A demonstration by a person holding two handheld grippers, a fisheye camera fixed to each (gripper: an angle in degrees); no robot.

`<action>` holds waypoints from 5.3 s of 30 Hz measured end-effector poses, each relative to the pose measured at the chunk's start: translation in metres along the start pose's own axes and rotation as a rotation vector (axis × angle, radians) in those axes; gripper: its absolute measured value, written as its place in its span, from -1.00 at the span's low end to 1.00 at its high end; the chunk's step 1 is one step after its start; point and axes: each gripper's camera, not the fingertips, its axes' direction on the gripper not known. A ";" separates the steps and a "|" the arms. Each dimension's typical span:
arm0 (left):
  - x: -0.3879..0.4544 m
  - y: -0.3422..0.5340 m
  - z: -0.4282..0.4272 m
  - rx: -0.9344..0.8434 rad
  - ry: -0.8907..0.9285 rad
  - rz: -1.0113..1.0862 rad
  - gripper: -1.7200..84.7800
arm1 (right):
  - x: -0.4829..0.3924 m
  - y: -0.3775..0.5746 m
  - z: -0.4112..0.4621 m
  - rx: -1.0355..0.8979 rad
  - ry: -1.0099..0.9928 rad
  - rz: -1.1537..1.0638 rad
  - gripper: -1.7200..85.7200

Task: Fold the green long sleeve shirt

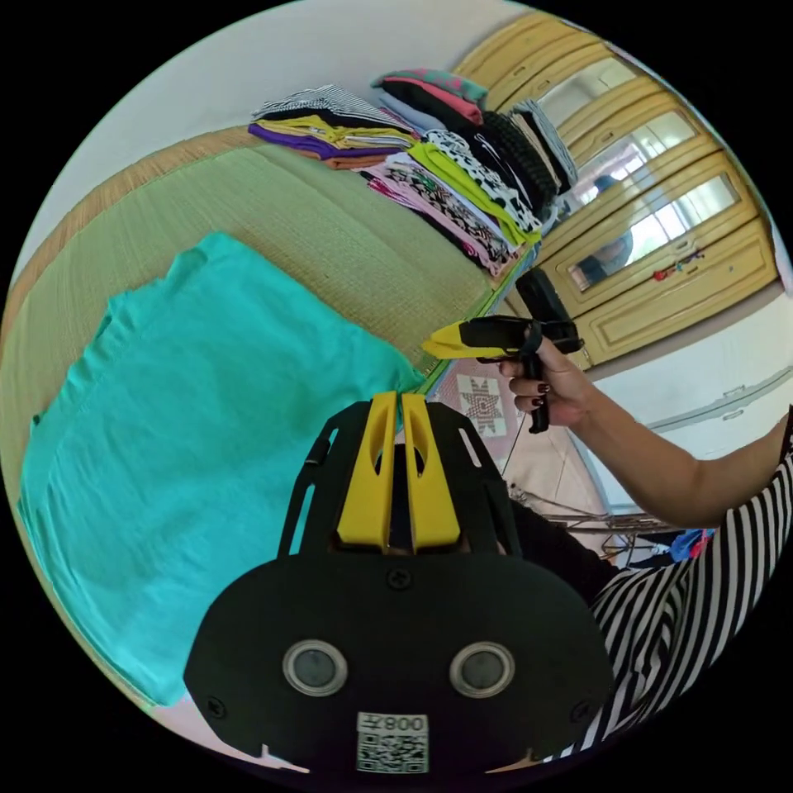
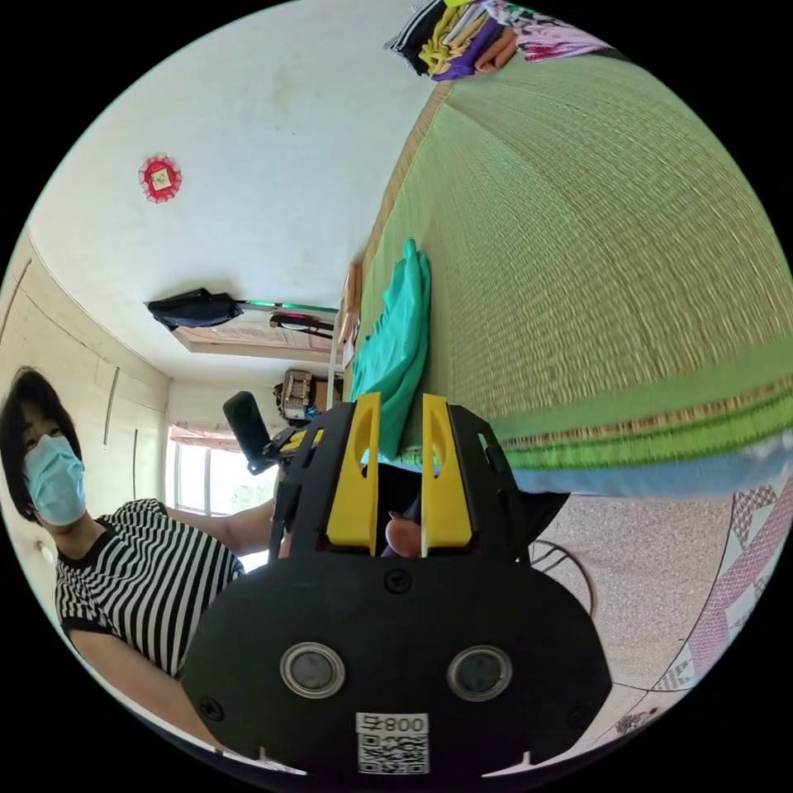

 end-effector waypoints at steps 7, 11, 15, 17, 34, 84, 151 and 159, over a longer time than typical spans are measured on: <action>-0.008 -0.001 -0.015 0.042 0.067 -0.052 -0.94 | -0.015 -0.079 0.034 -0.058 0.025 0.005 -0.73; -0.009 -0.003 -0.018 0.049 0.088 -0.054 -0.94 | -0.019 -0.126 0.060 -0.102 0.071 0.023 -0.72; -0.013 -0.005 -0.020 0.057 0.105 -0.054 -0.94 | -0.023 -0.162 0.082 -0.127 0.085 0.039 -0.72; -0.018 -0.005 -0.020 0.059 0.123 -0.058 -0.94 | -0.027 -0.174 0.089 -0.131 0.082 0.040 -0.72; -0.053 -0.002 -0.008 0.068 0.210 -0.051 -0.94 | -0.058 -0.240 0.129 -0.188 0.093 0.037 -0.82; -0.267 0.268 -0.049 0.420 0.361 -0.134 -0.94 | -0.294 -0.169 0.158 -0.048 0.142 -0.026 -0.91; -0.578 0.716 0.021 0.821 0.229 -0.845 -0.96 | -0.548 -0.101 0.650 -0.430 0.365 -0.400 -0.91; -0.574 0.665 0.025 0.700 0.144 -0.733 -0.96 | -0.545 -0.110 0.700 -0.501 0.587 -0.440 -0.96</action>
